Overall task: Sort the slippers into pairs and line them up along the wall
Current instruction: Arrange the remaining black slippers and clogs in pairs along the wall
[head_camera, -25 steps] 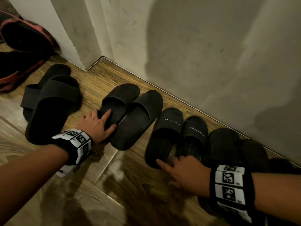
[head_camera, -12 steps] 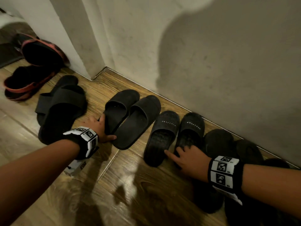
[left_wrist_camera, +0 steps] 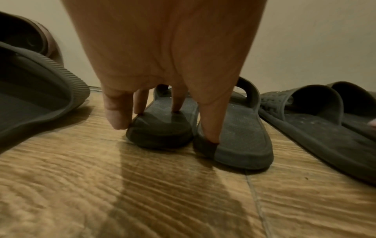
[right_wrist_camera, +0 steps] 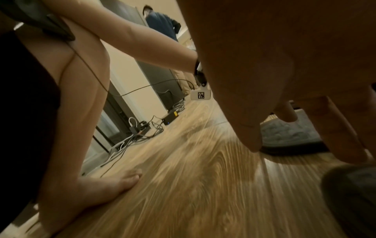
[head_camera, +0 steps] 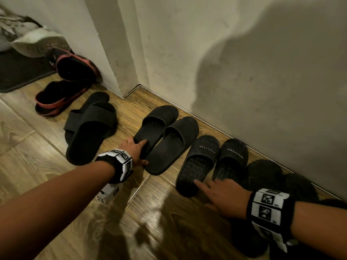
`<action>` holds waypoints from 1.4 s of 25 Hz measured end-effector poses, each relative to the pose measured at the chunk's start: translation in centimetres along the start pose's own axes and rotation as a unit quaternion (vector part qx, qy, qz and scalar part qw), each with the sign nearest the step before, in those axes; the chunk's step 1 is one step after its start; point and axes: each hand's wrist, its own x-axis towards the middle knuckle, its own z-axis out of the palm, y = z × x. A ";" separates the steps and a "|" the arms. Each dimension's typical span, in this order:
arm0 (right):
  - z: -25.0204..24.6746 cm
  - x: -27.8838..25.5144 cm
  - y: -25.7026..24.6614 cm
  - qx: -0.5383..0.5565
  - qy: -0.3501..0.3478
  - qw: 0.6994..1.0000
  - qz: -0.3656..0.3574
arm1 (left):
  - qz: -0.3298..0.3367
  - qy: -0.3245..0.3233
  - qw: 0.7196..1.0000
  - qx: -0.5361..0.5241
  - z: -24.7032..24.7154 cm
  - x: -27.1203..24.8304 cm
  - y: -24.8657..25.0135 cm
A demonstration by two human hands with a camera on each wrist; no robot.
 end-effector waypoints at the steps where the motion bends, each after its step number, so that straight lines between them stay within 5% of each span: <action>1: -0.2 0.2 -0.2 0.002 0.002 1.000 -0.002 | 0.000 0.000 1.000 0.006 0.0 0.0 0.0; 14: -2.2 2.2 -1.3 0.017 0.016 0.999 -0.025 | -0.004 0.047 0.999 -0.021 0.5 -1.0 -1.2; 19: -2.4 3.3 -1.6 0.026 0.017 0.999 -0.020 | -0.143 0.205 0.968 -0.021 0.8 -2.3 -7.9; 24: -1.9 4.4 -1.6 0.017 0.010 1.000 -0.011 | -0.234 0.241 0.941 -0.034 2.5 -3.4 -14.6; 31: -2.1 4.9 -2.1 0.014 0.010 1.000 -0.003 | -0.230 0.231 0.945 -0.036 3.2 -2.4 -14.9; 35: -2.3 4.4 -2.3 0.017 0.018 1.000 -0.002 | -0.133 0.193 0.971 -0.046 3.3 -1.6 -14.0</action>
